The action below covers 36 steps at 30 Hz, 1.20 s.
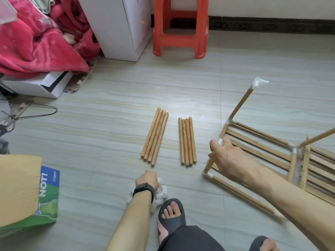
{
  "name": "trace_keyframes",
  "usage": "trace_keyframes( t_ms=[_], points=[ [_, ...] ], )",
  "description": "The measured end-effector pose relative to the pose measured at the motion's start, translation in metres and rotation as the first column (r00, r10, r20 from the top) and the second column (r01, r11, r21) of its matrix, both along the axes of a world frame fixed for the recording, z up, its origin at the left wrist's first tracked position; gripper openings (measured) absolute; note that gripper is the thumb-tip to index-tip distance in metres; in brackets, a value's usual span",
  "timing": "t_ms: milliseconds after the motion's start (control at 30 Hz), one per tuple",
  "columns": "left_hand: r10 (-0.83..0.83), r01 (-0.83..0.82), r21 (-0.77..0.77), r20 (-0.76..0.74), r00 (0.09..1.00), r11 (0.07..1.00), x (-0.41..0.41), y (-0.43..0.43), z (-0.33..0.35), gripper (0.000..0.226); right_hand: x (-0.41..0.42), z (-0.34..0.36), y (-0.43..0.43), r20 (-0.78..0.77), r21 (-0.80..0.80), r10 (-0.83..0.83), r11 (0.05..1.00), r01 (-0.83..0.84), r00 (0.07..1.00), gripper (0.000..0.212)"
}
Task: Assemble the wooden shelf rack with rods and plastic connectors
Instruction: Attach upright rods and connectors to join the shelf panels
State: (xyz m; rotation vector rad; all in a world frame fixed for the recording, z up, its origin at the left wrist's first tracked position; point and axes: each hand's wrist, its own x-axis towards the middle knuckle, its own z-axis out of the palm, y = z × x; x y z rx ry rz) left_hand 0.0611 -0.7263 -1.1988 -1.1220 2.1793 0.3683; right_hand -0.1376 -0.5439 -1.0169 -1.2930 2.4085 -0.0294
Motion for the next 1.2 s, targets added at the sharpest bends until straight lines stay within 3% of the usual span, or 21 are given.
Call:
trace_keyframes(
  t_ms=[133, 300, 600, 700, 800, 900, 1000, 1100, 1200],
  points=[
    [0.01, -0.009, 0.008, -0.02, 1.0, 1.0, -0.003, -0.002, 0.009, 0.029, 0.003, -0.004, 0.008, -0.044, -0.017, 0.075, 0.997, -0.076, 0.996, 0.023],
    [0.066, -0.058, 0.129, -0.057, 0.996, 0.99, -0.002, 0.005, 0.002, 0.037, 0.005, -0.009, 0.017, -0.129, -0.048, 0.058, 0.997, -0.064, 0.99, 0.023],
    [-0.029, 0.032, 0.077, -0.036, 0.999, 0.997, -0.015, 0.005, 0.01, 0.034, 0.004, -0.013, 0.018, -0.113, -0.069, 0.062, 0.995, -0.07, 0.992, 0.02],
    [-0.001, 0.019, 0.125, -0.137, 0.991, 0.992, -0.033, -0.008, 0.045, 0.038, 0.002, -0.009, 0.021, -0.122, -0.053, 0.079, 0.995, -0.086, 0.989, 0.02],
    [0.011, 0.048, 0.216, -0.266, 0.964, 0.975, -0.056, -0.018, 0.092, 0.038, 0.001, -0.002, 0.018, -0.034, 0.049, 0.027, 0.998, -0.026, 0.999, 0.02],
    [0.05, 0.077, 0.288, -0.408, 0.912, 0.955, -0.08, -0.02, 0.148, 0.03, -0.004, 0.022, 0.021, 0.039, 0.126, 0.017, 0.992, -0.022, 0.999, 0.064],
    [0.049, 0.141, 0.313, -0.529, 0.847, 0.939, -0.109, -0.014, 0.215, 0.036, -0.019, 0.059, 0.039, 0.093, 0.01, -0.06, 0.998, 0.06, 0.994, 0.082],
    [0.025, 0.24, 0.34, -0.62, 0.784, 0.909, -0.142, 0.011, 0.276, 0.038, -0.042, 0.101, 0.07, 0.204, -0.11, -0.192, 0.97, 0.217, 0.96, 0.081],
    [0.027, 0.364, 0.418, -0.687, 0.726, 0.833, -0.172, 0.056, 0.321, 0.042, -0.052, 0.131, 0.11, 0.365, -0.295, -0.25, 0.883, 0.366, 0.897, 0.08]
  ],
)
